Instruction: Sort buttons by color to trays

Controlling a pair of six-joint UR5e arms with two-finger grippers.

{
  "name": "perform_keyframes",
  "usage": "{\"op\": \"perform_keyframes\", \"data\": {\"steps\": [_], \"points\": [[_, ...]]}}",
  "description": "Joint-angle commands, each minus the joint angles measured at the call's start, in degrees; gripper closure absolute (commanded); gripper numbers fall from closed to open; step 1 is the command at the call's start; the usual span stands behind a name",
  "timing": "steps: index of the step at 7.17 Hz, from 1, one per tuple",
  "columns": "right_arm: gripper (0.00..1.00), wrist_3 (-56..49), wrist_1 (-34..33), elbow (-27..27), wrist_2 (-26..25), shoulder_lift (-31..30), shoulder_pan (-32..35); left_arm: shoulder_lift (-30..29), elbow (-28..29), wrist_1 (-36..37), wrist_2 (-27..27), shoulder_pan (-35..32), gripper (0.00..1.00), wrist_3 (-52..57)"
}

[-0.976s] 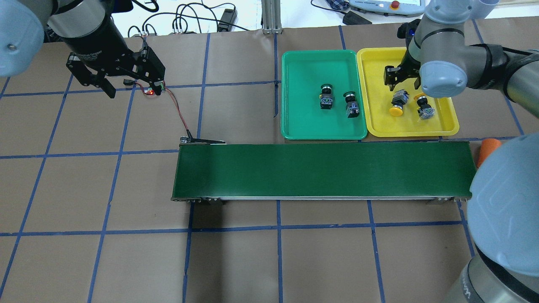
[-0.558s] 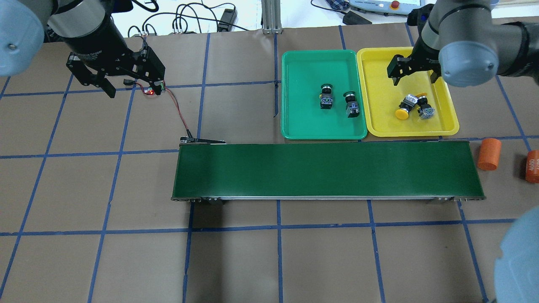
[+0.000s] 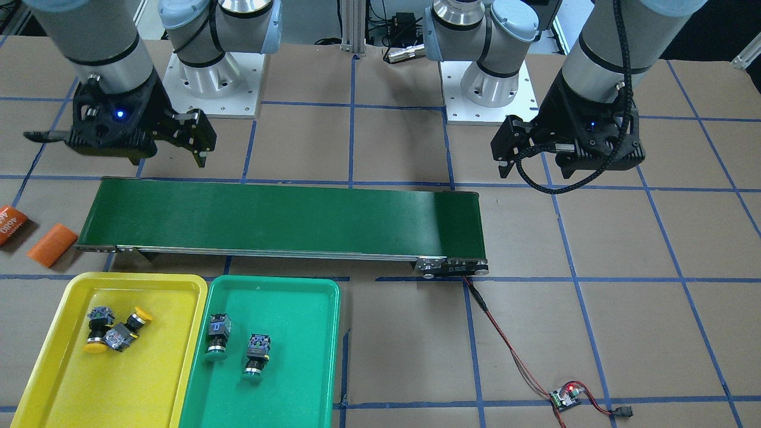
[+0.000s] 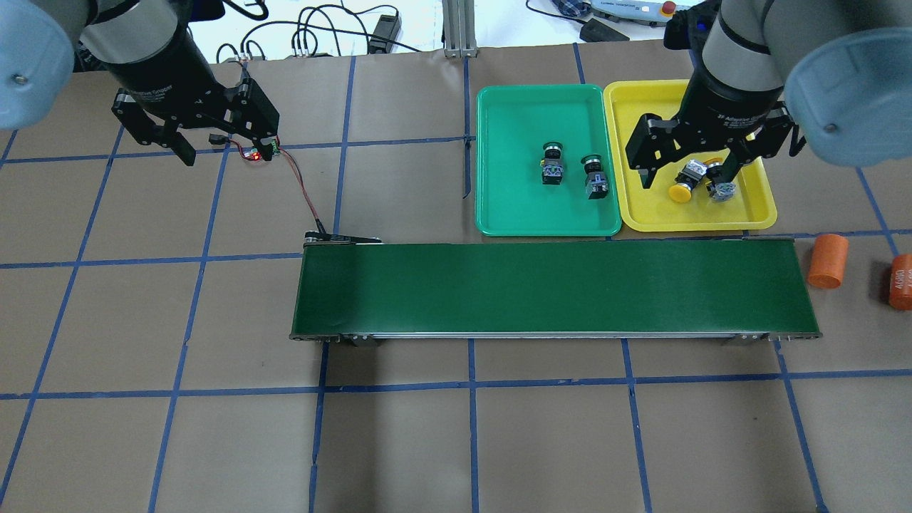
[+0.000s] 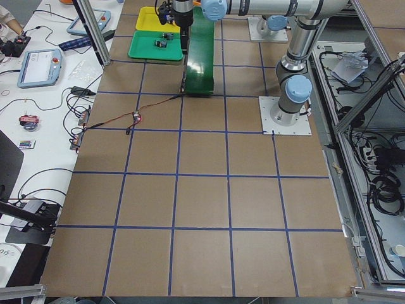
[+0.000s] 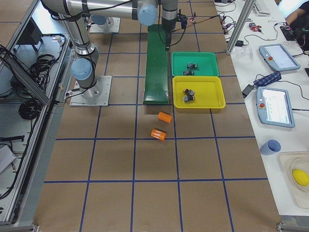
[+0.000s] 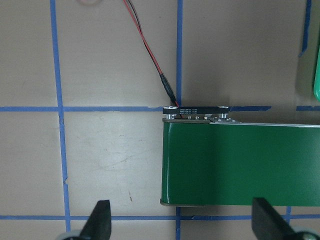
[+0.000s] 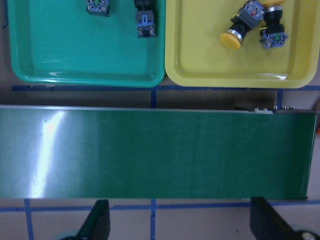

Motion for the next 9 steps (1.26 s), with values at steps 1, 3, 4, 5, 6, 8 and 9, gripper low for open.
{"op": "perform_keyframes", "data": {"steps": [1, 3, 4, 5, 6, 8, 9], "points": [[0.00, 0.89, 9.87, 0.46, 0.66, -4.31, -0.02, -0.05, 0.09, 0.01, -0.01, 0.01, 0.00, 0.00], [0.00, 0.98, 8.59, 0.28, 0.84, -4.57, -0.38, -0.06, 0.01, 0.01, -0.01, 0.01, 0.00, 0.00], [0.00, 0.80, 7.62, 0.37, 0.85, -4.57, -0.30, -0.06, 0.01, 0.01, -0.01, 0.01, 0.00, 0.00], [0.00, 1.41, 6.83, 0.54, 1.02, -4.57, -0.12, -0.06, 0.09, 0.01, -0.01, 0.01, 0.00, 0.00], [0.00, 1.59, 2.82, 1.07, 1.02, -3.79, 0.05, -0.06, 0.01, 0.01, -0.01, 0.01, 0.00, 0.00], [0.00, 1.59, 1.64, 3.35, 0.85, -4.13, 0.06, -0.06, 0.01, 0.01, -0.01, 0.01, 0.00, 0.00], [0.00, 1.59, 1.55, 3.18, 0.93, -4.13, 0.06, -0.06, 0.09, 0.01, -0.01, 0.01, 0.00, 0.00]]}}
